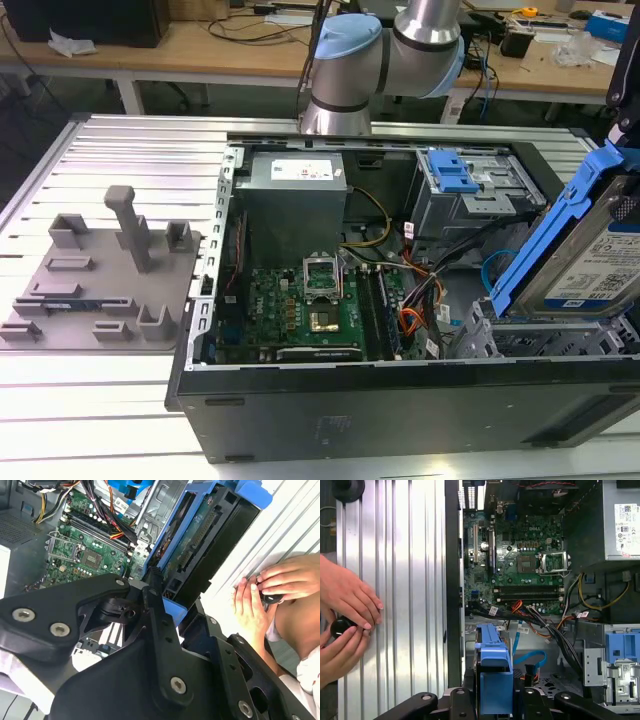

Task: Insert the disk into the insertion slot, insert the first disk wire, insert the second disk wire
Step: 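Insert the disk into the insertion slot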

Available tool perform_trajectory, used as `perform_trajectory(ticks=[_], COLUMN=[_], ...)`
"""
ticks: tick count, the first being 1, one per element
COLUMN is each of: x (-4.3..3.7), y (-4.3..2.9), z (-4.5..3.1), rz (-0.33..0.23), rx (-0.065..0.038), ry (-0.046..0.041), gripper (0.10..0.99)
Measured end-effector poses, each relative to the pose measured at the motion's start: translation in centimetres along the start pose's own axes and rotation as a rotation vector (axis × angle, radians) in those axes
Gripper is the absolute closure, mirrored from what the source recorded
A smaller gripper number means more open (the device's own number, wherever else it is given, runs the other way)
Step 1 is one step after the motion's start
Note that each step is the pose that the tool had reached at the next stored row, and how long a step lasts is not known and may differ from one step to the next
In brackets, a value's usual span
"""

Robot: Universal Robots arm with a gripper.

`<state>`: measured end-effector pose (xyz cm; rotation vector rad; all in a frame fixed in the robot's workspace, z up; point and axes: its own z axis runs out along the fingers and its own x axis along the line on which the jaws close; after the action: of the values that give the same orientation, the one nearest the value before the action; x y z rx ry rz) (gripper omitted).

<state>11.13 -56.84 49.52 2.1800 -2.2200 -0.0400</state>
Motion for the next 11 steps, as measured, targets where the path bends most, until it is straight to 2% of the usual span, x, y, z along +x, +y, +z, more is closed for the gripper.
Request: perform_trajectory(ticks=[3, 4, 8, 9, 11], x=[0.0, 0.01, 0.04, 0.04, 0.04], y=[0.0, 0.0, 0.0, 0.0, 0.0], z=[-0.01, 0.0, 0.0, 0.0, 0.0], rz=[0.0, 0.0, -0.002, -0.002, -0.002], rx=[0.0, 0.0, -0.001, -0.001, -0.001], ry=[-0.0025, -0.0086, -0.0484, -0.0521, -0.0524], gripper=[0.722, 0.722, 0.722, 0.722, 0.722])
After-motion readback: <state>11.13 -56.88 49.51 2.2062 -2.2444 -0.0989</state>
